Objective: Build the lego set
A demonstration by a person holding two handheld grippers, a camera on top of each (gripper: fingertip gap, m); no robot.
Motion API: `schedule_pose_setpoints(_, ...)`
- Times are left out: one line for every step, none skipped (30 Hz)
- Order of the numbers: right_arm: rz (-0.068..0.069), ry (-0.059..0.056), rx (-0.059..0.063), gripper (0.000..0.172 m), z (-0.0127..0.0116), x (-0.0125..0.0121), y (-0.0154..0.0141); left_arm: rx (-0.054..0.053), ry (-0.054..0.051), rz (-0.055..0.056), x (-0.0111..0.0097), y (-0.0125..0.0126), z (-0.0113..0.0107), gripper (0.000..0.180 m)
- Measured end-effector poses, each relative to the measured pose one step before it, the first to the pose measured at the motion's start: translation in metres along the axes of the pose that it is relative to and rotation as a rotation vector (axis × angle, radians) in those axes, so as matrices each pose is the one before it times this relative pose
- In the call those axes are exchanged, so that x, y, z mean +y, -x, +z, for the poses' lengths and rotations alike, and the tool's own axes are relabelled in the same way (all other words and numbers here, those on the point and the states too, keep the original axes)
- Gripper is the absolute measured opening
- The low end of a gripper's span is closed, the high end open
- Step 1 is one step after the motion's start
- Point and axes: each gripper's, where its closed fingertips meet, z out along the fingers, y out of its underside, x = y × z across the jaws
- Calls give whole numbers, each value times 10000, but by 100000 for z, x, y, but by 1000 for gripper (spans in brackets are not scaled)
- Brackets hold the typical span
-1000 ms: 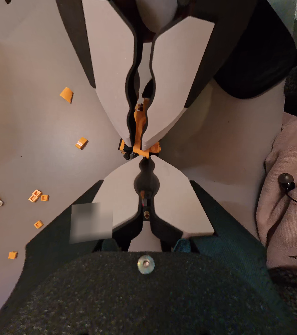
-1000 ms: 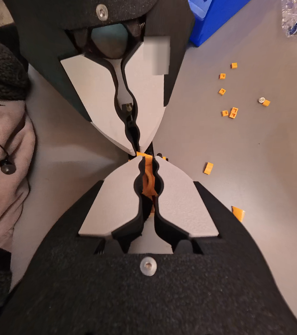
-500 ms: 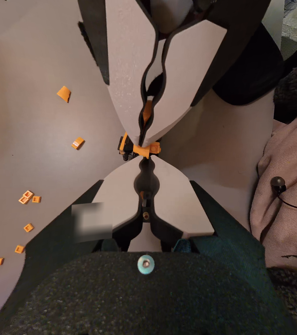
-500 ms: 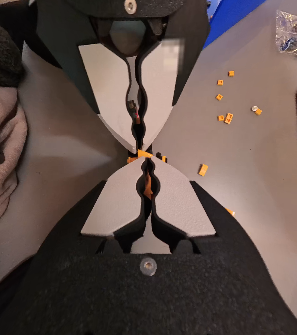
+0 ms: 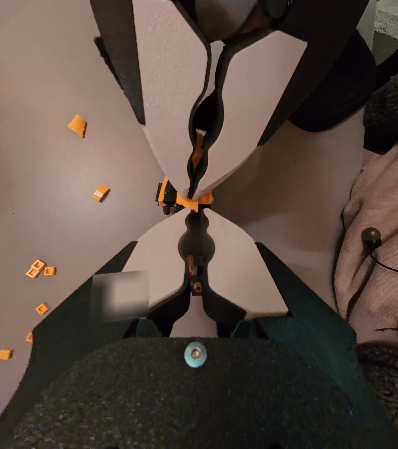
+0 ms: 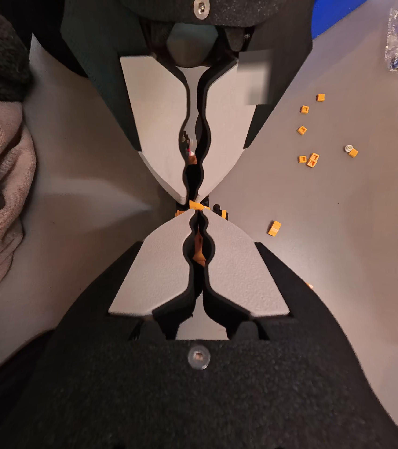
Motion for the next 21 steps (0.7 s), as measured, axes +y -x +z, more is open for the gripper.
schedule_pose_setpoints(7,39,-41,0,13,-29,-11,203,-45,-105,4,-118,-25,6)
schedule_pose_setpoints(10,35,-37,0,15,-19,3,212,-69,-117,-1,-125,-38,8)
schedule_pose_setpoints(10,42,-33,0,39,2,-4,164,-84,-95,-12,-52,-77,9)
schedule_pose_setpoints(-20,112,-36,0,110,112,29,96,-82,-58,-4,20,-143,6)
schedule_pose_setpoints(5,-29,-61,0,58,-103,54,124,-184,-65,-150,-31,-208,6)
schedule_pose_setpoints(-11,62,-34,0,23,-23,-8,118,-228,-98,-247,-39,-251,4)
schedule_pose_setpoints(-4,71,-28,0,11,-5,-7,66,-163,-81,-171,20,-186,1)
schedule_pose_setpoints(-31,87,-31,0,9,-16,-5,-67,-39,-32,6,184,-60,0)
schedule_pose_setpoints(-25,88,-48,0,7,2,-5,-158,35,28,122,282,38,1)
schedule_pose_setpoints(-19,67,-61,0,15,-17,-2,-93,33,45,132,158,72,1)
schedule_pose_setpoints(-12,31,-60,0,2,-10,4,27,-9,2,75,-10,73,1)
schedule_pose_setpoints(8,-4,-55,0,12,1,-4,46,-48,-20,22,-52,63,1)
schedule_pose_setpoints(5,-37,-49,0,12,-9,-2,7,-42,1,52,3,54,2)
schedule_pose_setpoints(22,-58,-51,0,10,-15,4,-55,8,9,116,103,57,2)
schedule_pose_setpoints(25,-65,-35,0,21,-15,0,-101,-9,18,89,164,33,2)
schedule_pose_setpoints(22,-67,-3,0,24,-21,1,-61,-60,20,-1,98,-14,3)
schedule_pose_setpoints(30,-52,13,0,30,-24,16,0,-68,-1,-36,17,-17,3)
schedule_pose_setpoints(4,-33,34,0,28,-32,9,-16,-23,-10,-2,54,-20,4)
schedule_pose_setpoints(-4,-45,49,0,-1,-30,-19,-52,24,16,48,92,-23,4)
schedule_pose_setpoints(55,-79,56,0,-45,14,-62,-74,42,50,76,95,-28,5)
schedule_pose_setpoints(99,-201,103,0,-228,-29,-205,-77,24,67,63,75,-70,5)
